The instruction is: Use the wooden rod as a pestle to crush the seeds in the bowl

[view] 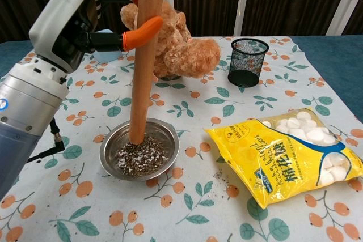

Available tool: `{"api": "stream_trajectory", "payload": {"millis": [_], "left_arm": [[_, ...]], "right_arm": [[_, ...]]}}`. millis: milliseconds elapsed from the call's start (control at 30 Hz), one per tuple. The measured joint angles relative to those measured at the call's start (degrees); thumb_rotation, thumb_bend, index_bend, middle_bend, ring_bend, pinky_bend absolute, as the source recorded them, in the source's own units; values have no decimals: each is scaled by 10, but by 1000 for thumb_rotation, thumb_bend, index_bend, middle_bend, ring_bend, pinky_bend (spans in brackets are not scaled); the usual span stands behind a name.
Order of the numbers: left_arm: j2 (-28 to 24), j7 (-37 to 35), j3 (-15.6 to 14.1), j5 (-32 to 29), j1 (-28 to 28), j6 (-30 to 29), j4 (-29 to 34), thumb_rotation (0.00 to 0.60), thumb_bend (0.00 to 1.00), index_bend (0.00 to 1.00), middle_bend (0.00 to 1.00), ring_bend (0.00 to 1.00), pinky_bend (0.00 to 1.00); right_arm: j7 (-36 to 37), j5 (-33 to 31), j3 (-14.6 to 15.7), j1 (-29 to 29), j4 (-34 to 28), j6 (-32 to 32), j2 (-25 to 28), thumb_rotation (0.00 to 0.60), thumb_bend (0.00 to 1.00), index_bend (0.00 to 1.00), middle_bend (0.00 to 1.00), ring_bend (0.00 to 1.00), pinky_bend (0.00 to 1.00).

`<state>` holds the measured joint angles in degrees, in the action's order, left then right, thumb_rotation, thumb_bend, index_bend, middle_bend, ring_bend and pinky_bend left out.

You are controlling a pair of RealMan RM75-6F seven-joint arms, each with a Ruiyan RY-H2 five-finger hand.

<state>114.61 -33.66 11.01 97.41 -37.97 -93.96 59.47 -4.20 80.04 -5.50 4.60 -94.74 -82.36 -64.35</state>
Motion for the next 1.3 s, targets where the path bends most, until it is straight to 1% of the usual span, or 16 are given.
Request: {"api": "stream_trajectory", "payload": {"millis": [200,600,1100,1300], "left_arm": [[22,-25,-10,-2,1,-6,-36,600,792,618,705,182,61],[43,-44,-27,-6,8,-11,-83,600,793,618,705,182,62],[49,-53,-40,-11,19,-14,-103,600,792,617,704,182,62],[46,-52,-31,-9,11,-18,-95,600,793,617,704,182,62]], "right_arm": [[0,-1,0,-1,0,-2,-1,600,416,0,0,0,0],[1,1,2,-4,3,-6,-2,600,416,0,0,0,0],[0,1,1,-4,3,-6,-3,600,416,0,0,0,0],[-1,1,1,-4,2,-6,-2,600,415,0,0,0,0]]}}
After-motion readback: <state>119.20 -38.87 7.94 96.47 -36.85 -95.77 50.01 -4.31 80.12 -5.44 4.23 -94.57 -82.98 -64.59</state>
